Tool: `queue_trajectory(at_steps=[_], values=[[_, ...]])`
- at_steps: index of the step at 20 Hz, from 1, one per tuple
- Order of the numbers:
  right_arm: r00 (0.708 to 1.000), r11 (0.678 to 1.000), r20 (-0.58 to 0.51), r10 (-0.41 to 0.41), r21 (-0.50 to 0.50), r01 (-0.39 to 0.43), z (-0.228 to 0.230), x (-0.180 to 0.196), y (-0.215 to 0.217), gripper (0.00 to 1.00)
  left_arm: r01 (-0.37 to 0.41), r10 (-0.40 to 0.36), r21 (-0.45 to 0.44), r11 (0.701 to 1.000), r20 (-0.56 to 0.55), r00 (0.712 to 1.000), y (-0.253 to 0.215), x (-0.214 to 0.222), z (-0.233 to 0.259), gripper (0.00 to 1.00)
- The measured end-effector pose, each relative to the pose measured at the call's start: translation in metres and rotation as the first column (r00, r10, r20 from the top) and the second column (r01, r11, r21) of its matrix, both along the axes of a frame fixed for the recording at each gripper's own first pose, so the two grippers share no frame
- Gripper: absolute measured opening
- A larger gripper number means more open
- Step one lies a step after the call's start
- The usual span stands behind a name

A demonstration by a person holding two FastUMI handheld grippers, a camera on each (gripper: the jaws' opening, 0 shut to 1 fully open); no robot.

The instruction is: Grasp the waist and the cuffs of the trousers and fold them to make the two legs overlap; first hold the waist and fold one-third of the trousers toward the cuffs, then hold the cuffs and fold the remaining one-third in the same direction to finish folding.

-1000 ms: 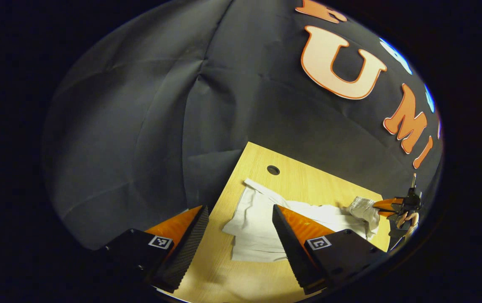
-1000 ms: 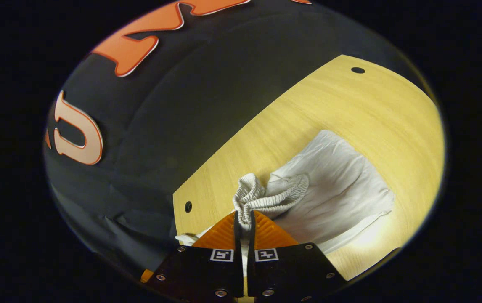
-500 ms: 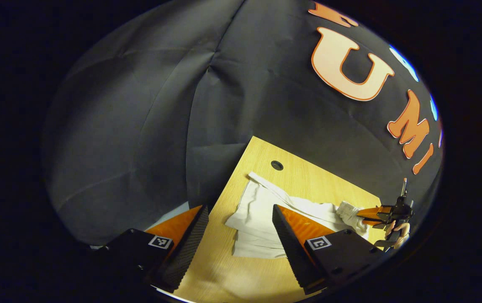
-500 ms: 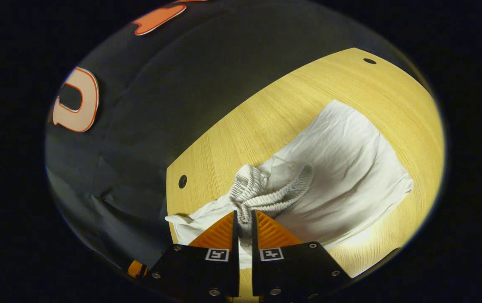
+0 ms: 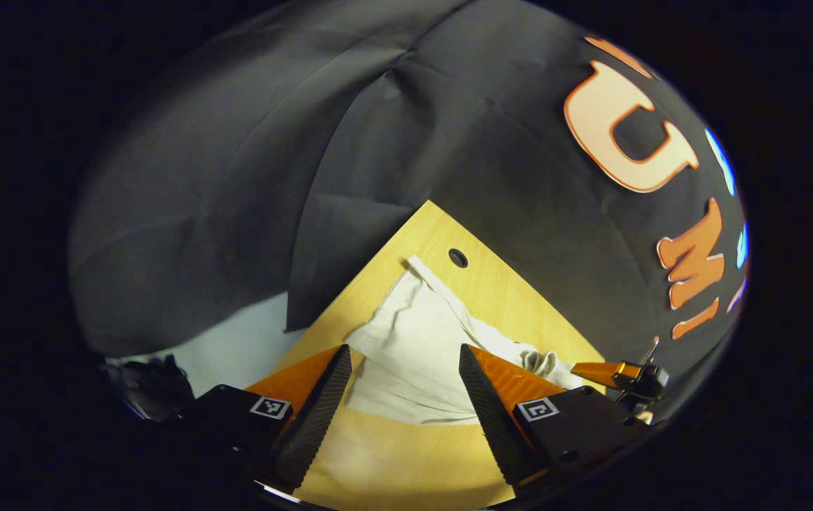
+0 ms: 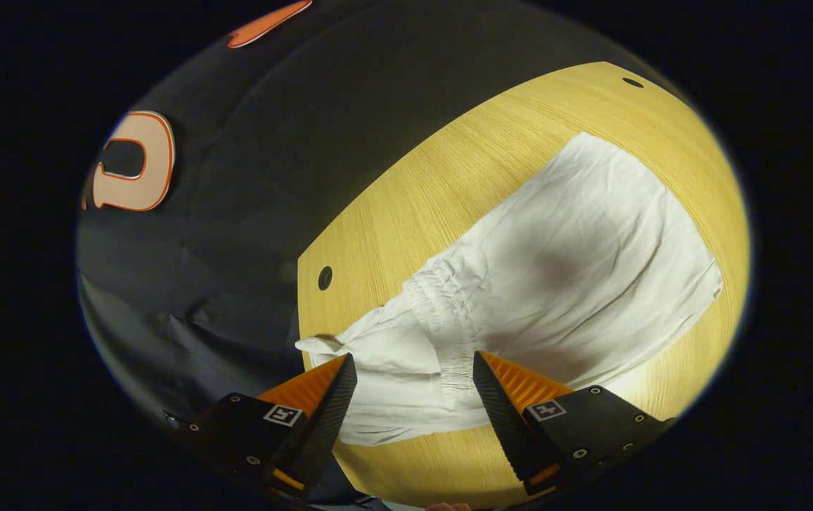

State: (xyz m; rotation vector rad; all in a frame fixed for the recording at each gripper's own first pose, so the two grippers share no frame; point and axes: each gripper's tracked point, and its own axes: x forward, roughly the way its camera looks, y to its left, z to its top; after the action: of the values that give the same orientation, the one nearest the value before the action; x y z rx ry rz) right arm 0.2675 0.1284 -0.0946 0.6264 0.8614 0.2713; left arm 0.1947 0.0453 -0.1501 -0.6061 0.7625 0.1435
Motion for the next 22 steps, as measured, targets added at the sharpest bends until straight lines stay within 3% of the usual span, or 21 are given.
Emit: queue_trajectory(at_steps=[4, 7, 11, 13, 16, 22], values=[[1.000, 1.000, -0.014, -0.004, 0.003, 0.004, -0.002, -0.002, -0.013, 0.98, -0.104, 0.092, -0.187, 0.977, -0.072, 0.993, -0.012, -0.011, -0.031, 1.00], [0.999, 0.999, -0.036, -0.006, 0.032, 0.007, -0.003, -0.004, -0.022, 0.98, -0.191, 0.156, -0.292, 0.937, -0.138, 0.978, -0.020, -0.023, -0.052, 1.00], [0.998, 0.998, -0.069, -0.013, 0.059, 0.017, -0.007, -0.007, -0.032, 0.98, -0.293, 0.216, -0.419, 0.860, -0.223, 0.951, -0.035, -0.030, -0.080, 1.00], [0.998, 0.999, -0.067, -0.016, 0.032, 0.018, -0.012, -0.004, -0.044, 0.98, -0.336, 0.244, -0.450, 0.827, -0.250, 0.937, -0.038, -0.028, -0.091, 1.00], [0.996, 0.999, -0.080, -0.034, 0.038, 0.037, -0.012, -0.001, -0.060, 0.98, -0.372, 0.274, -0.460, 0.806, -0.267, 0.924, -0.035, -0.024, -0.100, 1.00], [0.993, 0.994, -0.094, -0.069, 0.075, 0.076, -0.009, 0.006, -0.085, 0.99, -0.370, 0.286, -0.446, 0.815, -0.247, 0.926, -0.035, 0.000, -0.109, 1.00]])
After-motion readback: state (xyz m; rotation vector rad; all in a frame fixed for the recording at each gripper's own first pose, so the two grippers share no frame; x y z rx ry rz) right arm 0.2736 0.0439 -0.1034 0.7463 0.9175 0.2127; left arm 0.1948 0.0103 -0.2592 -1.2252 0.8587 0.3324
